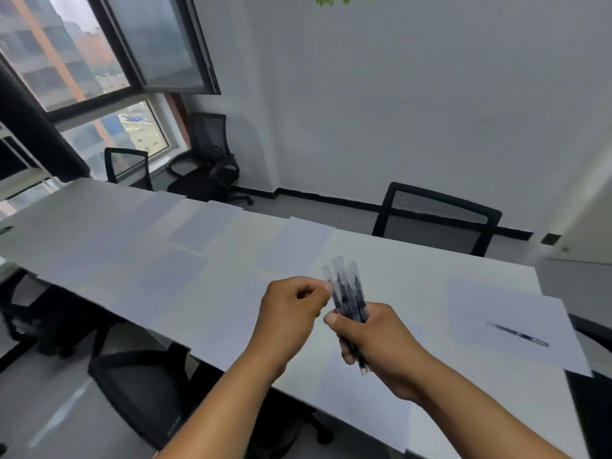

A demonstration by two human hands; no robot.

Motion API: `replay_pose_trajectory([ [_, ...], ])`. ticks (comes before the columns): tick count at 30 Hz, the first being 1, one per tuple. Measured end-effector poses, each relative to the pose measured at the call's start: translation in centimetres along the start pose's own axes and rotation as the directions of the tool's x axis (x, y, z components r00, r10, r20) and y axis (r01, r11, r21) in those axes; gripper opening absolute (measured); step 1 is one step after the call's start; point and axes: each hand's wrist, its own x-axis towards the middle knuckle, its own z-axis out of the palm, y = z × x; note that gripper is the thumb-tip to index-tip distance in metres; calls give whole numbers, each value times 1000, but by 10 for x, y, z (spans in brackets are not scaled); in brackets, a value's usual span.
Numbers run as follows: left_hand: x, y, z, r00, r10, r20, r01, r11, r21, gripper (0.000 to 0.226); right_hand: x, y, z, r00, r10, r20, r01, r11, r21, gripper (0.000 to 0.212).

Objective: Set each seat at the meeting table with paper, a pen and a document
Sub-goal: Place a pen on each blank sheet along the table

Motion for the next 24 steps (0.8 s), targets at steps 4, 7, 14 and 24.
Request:
replay_pose_trajectory([
  [4,39,-5,25,998,-32,53,30,999,40,25,31,13,-18,998,31,-48,-29,999,40,20],
  [7,60,-11,39,993,-55,100,48,996,78,27,45,26,-28,995,70,-70,-64,995,74,18],
  [14,92,-44,83,965,-178,191,150,977,150,28,58,73,-44,963,211,-167,-166,954,249,26],
  [24,148,-101,137,899,-222,378,116,952,282,37,71,138,-51,839,407,-363,-199,848,491,27],
])
